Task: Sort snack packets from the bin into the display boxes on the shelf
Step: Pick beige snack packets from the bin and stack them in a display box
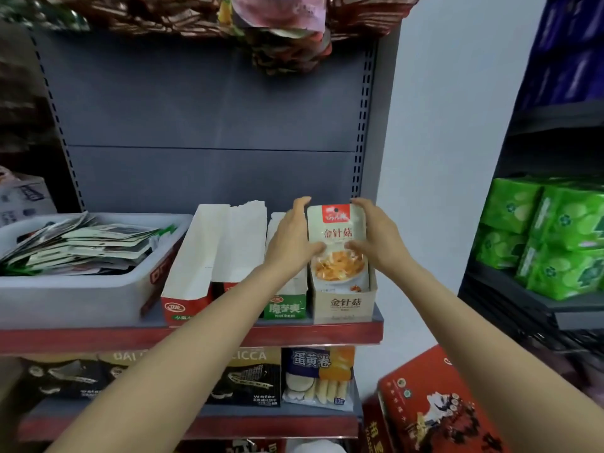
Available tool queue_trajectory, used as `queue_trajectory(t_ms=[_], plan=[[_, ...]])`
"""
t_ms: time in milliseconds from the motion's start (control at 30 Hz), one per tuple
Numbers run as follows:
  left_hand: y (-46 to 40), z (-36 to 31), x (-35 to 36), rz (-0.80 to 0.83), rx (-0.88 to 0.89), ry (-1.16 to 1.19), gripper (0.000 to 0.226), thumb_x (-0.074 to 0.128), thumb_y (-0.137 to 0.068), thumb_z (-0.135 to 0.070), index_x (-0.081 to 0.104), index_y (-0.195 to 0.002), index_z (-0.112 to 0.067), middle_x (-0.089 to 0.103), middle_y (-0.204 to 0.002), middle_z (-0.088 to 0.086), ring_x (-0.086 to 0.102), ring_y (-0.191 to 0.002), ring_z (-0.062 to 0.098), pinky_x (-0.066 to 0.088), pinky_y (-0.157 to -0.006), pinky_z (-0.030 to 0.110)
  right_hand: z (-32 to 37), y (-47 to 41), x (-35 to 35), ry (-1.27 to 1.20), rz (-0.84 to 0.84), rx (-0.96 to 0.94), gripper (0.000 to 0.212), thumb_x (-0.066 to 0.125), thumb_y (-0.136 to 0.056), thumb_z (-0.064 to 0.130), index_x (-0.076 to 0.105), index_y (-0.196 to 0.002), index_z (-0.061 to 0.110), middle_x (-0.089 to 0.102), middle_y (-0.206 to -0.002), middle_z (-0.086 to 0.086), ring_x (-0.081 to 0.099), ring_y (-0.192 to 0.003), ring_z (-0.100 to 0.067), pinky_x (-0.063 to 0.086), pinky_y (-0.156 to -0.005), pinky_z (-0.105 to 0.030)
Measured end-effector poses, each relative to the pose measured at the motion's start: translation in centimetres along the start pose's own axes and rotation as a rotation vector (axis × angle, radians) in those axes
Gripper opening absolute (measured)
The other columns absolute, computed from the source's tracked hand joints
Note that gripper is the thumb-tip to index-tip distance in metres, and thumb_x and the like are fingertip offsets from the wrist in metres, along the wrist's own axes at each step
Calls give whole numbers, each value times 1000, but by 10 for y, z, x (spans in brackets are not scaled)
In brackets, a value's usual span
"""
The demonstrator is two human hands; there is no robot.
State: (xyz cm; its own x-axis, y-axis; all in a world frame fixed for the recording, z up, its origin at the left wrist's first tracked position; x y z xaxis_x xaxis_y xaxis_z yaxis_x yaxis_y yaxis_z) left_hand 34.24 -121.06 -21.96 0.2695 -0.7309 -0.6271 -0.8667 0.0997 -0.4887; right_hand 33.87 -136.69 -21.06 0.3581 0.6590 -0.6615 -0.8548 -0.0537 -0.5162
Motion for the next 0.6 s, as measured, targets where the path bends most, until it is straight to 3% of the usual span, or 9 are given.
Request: queue_trajectory(t_ms=[67, 200, 333, 467, 533, 600], plan=[[0, 0, 2, 13, 23, -136, 77, 76, -78, -20, 30, -140, -22, 45, -128, 4, 47, -115, 20, 42, -86, 29, -3, 2, 3, 48, 13, 29, 63, 72, -77, 5, 44, -133, 15, 44, -132, -9, 48, -119, -23, 34, -87, -18], [-2, 1, 5, 30, 69, -311, 55, 75, -79, -27, 50, -127, -20, 42, -126, 2, 44, -116, 18, 39, -86, 24, -5, 5, 9, 103, 28, 59, 53, 71, -80, 9, 51, -129, 13, 43, -134, -5, 45, -122, -22, 39, -98, -26], [-1, 0, 2, 14, 101, -313, 51, 73, -81, -26, 51, -127, -20, 43, -125, 2, 43, -116, 18, 37, -85, 23, -1, 10, 12, 161, 15, 16, 52, 69, -83, 14, 50, -131, 15, 43, -133, -2, 42, -123, -18, 38, -97, -25], [9, 4, -17, -57, 160, -244, 36, 62, -88, -25, 53, -122, -20, 48, -122, 1, 46, -111, 17, 42, -92, 31, 19, 12, 22, 118, -36, -80, 39, 63, -87, 17, 56, -125, 16, 49, -126, -2, 45, -118, -18, 42, -97, -28], [19, 9, -36, -109, 177, -219, 27, 57, -90, -24, 56, -117, -19, 54, -114, -1, 50, -105, 17, 44, -90, 35, 37, 13, 30, 52, -31, -106, 34, 60, -90, 17, 56, -123, 15, 53, -121, -3, 50, -110, -17, 43, -95, -30], [30, 19, -59, -167, 173, -210, 19, 54, -91, -23, 58, -109, -20, 57, -100, -7, 53, -96, 15, 44, -86, 35, 60, 14, 41, -12, -5, -135, 31, 57, -92, 16, 56, -123, 14, 55, -120, -4, 53, -107, -17, 39, -89, -23]])
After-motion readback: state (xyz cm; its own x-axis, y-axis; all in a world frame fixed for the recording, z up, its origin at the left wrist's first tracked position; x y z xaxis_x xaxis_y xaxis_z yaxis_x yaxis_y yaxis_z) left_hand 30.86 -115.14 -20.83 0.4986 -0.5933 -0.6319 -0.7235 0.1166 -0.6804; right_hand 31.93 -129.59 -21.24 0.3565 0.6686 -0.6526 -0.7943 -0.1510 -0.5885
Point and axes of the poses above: each hand's wrist, its own y-axis away from the middle knuckle, its own x-axis out of the palm, z = x × y, the point moved 3 cm from there along -y, towards the middle knuckle
